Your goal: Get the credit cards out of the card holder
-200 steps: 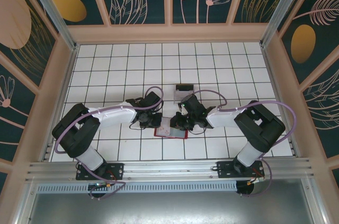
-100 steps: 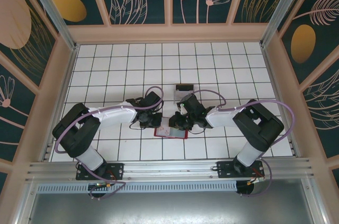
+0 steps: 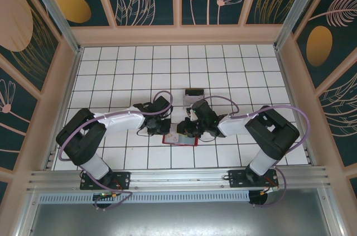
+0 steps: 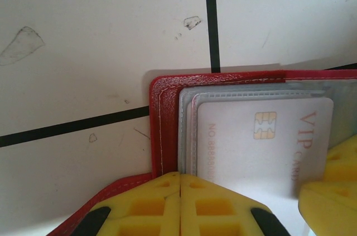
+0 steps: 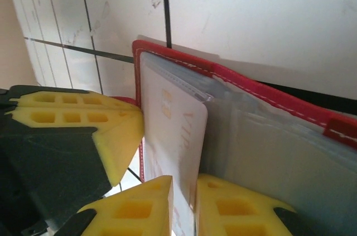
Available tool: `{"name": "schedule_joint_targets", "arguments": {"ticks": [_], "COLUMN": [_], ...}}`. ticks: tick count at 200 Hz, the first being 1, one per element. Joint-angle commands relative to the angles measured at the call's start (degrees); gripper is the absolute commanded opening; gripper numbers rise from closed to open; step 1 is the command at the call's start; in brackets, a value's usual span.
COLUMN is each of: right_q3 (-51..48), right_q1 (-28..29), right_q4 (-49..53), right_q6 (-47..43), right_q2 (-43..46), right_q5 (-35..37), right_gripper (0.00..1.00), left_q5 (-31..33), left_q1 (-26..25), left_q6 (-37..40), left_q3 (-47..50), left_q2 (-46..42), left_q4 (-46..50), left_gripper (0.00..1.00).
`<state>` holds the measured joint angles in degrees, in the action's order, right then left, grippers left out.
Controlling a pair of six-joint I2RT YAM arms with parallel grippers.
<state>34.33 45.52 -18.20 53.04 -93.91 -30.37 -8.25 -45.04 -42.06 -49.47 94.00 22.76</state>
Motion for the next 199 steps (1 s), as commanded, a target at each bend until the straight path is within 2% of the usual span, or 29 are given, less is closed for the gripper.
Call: {"name": "schedule_joint_targets", "arguments": {"ticks": [1, 66, 199], "right_q3": [-0.7, -2.3, -7.3], "right_q1": [0.8, 1.2, 0.4], "right_q4": [-7.7, -13.7, -12.8], "right_q6": [1.8, 4.0, 4.6], "right_q2": [-0.1, -1.1, 6.3], "right_q5": [-3.4, -5.0, -2.3], "right_gripper": [0.19, 0.21, 0.18], "left_q5": [-0.6, -0.5, -0.5], "left_q1": [-1.4, -1.6, -1.6], "left_q6": [0.9, 0.5, 0.1], "left_q3": [0.9, 1.4, 2.1], "left_q2": [3.7, 3.6, 3.6], "left_q4": [0.6, 0.3, 0.2], "left_gripper": [0.08, 0.08, 0.08]}}
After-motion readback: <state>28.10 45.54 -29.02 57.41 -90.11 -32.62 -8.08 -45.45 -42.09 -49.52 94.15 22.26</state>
